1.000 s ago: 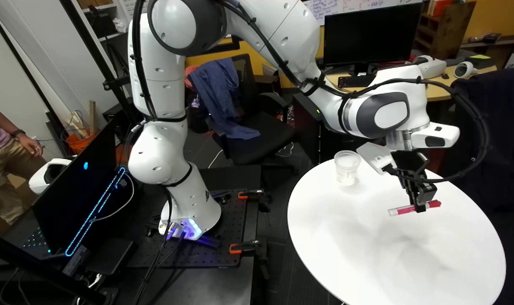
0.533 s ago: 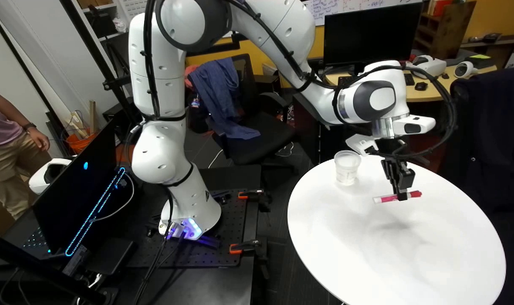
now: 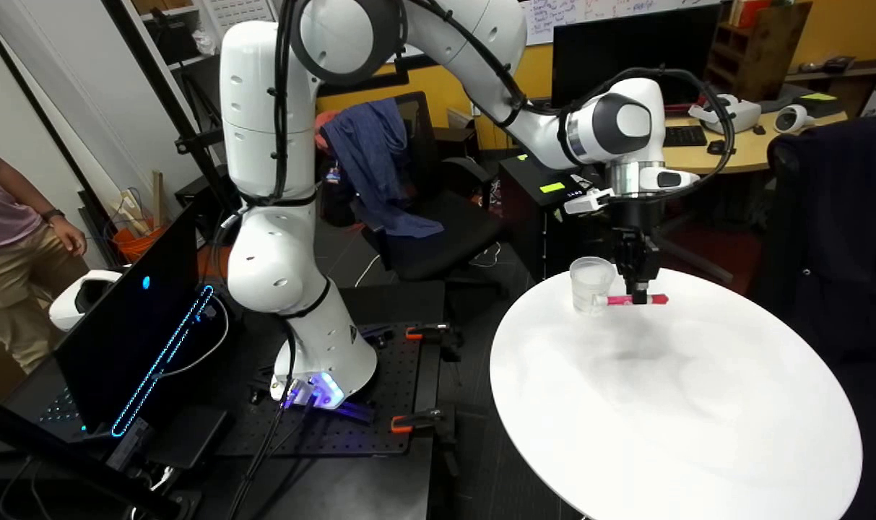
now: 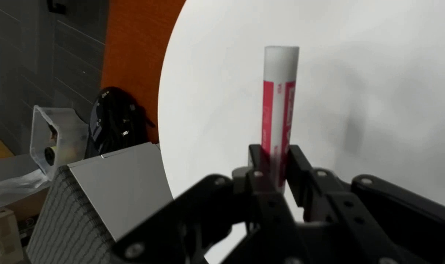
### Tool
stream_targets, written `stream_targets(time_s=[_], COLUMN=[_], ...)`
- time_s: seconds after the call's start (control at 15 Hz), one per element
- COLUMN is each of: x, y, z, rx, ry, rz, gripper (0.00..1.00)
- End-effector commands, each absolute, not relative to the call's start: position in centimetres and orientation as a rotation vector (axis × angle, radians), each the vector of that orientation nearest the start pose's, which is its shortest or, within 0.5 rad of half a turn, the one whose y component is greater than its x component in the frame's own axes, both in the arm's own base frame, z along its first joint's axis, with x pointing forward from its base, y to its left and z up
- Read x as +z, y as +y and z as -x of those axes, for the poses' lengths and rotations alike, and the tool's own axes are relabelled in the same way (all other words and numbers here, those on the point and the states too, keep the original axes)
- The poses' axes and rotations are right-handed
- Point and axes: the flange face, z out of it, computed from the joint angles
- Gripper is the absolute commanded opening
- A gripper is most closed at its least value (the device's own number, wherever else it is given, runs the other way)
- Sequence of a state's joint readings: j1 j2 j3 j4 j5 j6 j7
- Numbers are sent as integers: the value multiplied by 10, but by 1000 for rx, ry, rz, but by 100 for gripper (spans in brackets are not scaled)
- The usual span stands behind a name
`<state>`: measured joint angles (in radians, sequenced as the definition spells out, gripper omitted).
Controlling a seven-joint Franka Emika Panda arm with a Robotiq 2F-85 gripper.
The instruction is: Put the marker in the cup
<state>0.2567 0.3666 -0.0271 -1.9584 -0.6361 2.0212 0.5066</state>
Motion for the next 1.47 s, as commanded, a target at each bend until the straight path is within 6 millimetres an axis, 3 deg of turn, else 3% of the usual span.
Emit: stream_targets(time_s=[0.0,0.53,1.2,1.4], x=[290,299,258,249], y=[117,155,199,211], z=[-577,-575,-604,-603], rx=[-207,-399,-547,-596], ry=[136,255,520,567], rz=[-2496,-2342,-2239,-2212], gripper=[5,5,5,5])
